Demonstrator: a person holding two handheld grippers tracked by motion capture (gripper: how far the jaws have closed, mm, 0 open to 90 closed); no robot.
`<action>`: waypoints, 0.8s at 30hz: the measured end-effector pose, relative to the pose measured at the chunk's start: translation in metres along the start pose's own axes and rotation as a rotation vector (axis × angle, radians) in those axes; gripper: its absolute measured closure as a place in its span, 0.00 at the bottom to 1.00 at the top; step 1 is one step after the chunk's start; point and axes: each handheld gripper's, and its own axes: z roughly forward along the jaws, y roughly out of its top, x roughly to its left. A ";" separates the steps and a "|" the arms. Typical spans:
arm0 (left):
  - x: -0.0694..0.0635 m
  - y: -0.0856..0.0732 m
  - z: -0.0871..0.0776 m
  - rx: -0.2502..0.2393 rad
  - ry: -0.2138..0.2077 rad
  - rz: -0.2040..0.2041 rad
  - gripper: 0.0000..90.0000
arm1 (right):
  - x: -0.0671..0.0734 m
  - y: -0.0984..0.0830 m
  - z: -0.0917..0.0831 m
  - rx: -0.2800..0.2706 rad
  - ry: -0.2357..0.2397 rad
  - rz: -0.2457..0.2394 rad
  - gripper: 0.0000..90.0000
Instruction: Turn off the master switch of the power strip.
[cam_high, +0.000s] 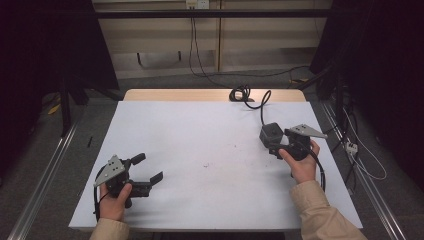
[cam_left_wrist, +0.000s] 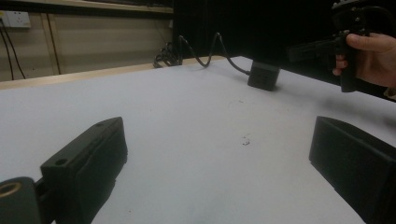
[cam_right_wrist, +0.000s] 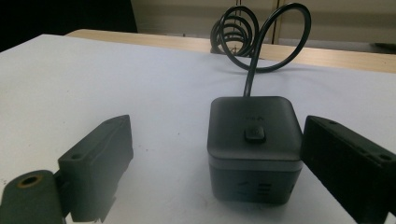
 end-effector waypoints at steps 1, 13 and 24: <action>0.000 0.000 0.000 0.001 0.000 0.000 0.04 | 0.001 -0.001 -0.002 0.002 0.006 0.000 0.11; 0.001 0.000 0.000 -0.002 0.002 0.000 0.04 | 0.008 -0.006 -0.012 0.007 0.037 -0.020 0.10; 0.000 0.000 0.000 0.003 0.000 0.000 0.04 | 0.011 -0.012 -0.020 0.012 0.056 -0.019 0.09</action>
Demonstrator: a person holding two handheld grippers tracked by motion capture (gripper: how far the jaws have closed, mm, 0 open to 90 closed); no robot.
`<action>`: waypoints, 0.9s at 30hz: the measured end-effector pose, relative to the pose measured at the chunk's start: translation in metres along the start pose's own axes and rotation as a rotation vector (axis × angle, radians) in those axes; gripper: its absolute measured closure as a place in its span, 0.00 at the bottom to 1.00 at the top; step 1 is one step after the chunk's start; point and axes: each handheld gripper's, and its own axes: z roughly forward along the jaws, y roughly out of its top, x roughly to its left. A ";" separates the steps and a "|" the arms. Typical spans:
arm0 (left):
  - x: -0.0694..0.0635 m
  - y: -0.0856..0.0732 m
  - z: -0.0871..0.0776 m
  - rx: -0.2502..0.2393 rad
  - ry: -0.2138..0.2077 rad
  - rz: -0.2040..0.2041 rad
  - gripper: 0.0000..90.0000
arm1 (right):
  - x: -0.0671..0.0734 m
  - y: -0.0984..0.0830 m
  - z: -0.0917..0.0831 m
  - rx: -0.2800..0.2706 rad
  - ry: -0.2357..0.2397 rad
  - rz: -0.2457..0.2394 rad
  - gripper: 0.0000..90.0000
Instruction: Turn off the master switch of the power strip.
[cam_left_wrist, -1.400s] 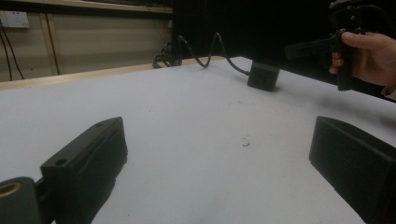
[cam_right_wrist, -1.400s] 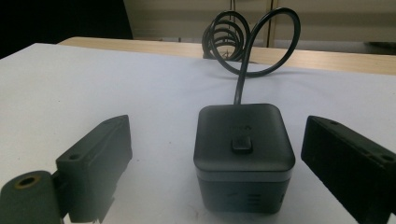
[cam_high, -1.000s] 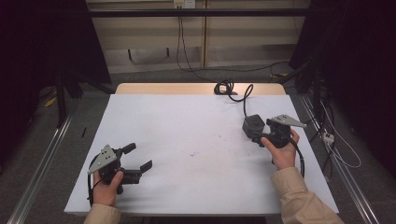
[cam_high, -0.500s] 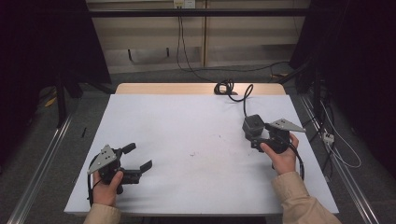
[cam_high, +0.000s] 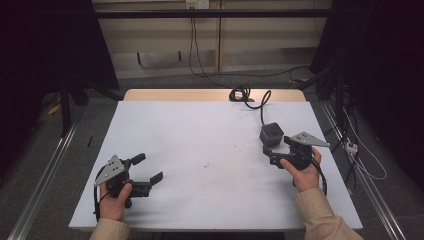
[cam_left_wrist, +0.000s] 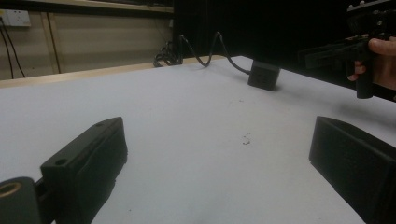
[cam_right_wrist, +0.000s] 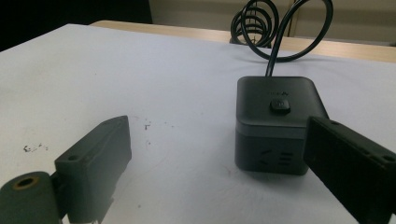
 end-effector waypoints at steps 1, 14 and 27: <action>0.000 0.000 0.000 0.000 0.000 0.000 0.04 | 0.000 -0.001 -0.001 -0.003 0.001 -0.003 0.10; 0.000 0.000 0.001 0.002 -0.002 0.000 0.04 | 0.004 -0.009 -0.009 0.000 0.020 -0.010 0.09; 0.000 0.000 0.000 0.000 -0.001 -0.002 0.04 | 0.008 -0.017 -0.018 -0.010 0.033 -0.012 0.10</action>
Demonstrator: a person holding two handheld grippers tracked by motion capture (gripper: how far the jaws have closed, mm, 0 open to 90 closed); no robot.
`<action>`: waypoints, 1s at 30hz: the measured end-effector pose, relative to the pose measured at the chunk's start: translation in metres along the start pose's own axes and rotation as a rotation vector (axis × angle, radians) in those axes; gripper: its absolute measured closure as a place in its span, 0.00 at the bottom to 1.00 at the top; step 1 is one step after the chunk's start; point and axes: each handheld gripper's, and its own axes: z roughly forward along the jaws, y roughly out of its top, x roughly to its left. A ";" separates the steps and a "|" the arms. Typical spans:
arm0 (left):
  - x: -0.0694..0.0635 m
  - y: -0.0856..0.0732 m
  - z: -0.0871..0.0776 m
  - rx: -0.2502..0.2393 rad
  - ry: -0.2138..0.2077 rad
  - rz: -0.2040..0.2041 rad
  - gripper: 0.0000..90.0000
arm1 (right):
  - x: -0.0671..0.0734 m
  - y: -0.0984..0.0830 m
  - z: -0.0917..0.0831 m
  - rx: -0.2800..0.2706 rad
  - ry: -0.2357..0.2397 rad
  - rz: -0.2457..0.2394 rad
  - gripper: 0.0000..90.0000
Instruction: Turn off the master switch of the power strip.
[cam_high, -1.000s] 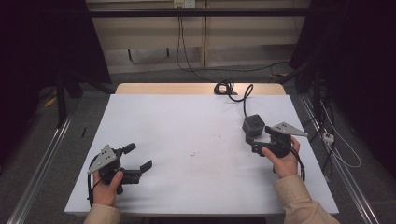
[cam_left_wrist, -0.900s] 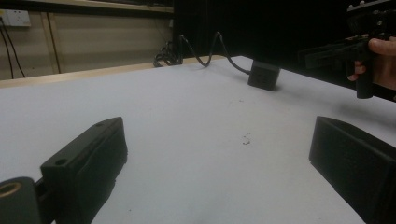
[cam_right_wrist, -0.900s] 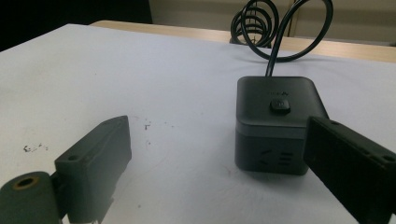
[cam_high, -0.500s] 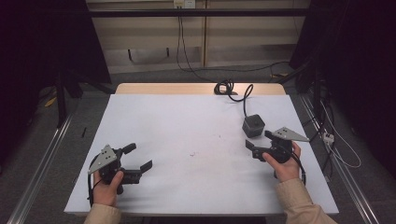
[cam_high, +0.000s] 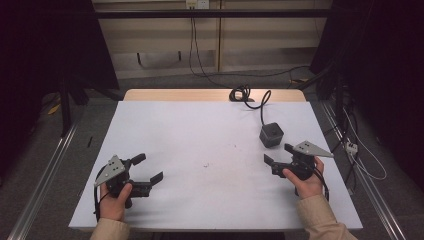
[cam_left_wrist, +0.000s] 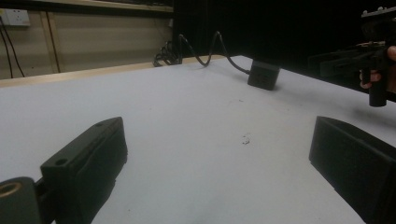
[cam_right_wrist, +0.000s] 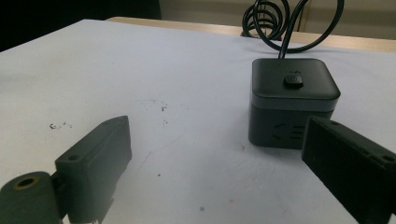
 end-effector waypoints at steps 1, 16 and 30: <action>0.000 0.000 0.000 0.000 0.000 0.000 0.04 | 0.000 -0.001 -0.001 -0.002 0.001 0.001 0.10; 0.001 0.000 -0.001 -0.003 0.004 -0.002 0.04 | 0.007 -0.008 -0.009 -0.001 0.020 -0.009 0.10; 0.000 0.000 -0.002 -0.004 0.008 -0.001 0.04 | 0.007 -0.015 -0.018 -0.002 0.021 -0.015 0.10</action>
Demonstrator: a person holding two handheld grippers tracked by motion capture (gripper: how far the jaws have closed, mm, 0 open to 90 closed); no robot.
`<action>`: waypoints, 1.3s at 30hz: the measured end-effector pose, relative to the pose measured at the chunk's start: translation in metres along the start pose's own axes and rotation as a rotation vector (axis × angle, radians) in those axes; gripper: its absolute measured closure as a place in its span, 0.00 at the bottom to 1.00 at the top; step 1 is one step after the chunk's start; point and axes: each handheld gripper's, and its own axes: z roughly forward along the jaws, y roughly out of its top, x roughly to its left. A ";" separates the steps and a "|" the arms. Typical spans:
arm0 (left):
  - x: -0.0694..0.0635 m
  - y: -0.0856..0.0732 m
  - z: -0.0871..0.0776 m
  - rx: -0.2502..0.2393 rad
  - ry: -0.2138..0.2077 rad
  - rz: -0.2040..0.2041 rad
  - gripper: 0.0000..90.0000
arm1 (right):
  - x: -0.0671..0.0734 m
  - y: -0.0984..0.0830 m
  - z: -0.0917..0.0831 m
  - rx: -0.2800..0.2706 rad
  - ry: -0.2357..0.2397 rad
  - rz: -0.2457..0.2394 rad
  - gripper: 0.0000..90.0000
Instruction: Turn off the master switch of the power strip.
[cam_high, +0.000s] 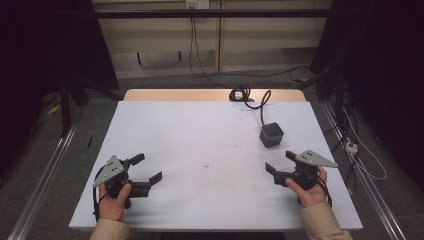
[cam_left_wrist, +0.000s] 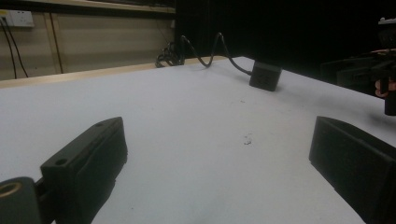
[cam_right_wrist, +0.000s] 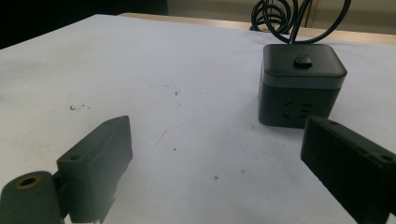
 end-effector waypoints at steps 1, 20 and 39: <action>0.000 0.000 0.000 0.000 -0.001 0.000 0.04 | 0.000 -0.001 0.000 -0.002 0.001 0.000 0.10; 0.001 -0.001 0.000 0.002 0.003 0.001 0.04 | 0.004 -0.004 -0.004 0.004 0.008 -0.007 0.10; 0.001 -0.001 -0.001 0.006 0.006 -0.003 0.04 | 0.005 -0.012 -0.012 0.015 0.016 -0.012 0.10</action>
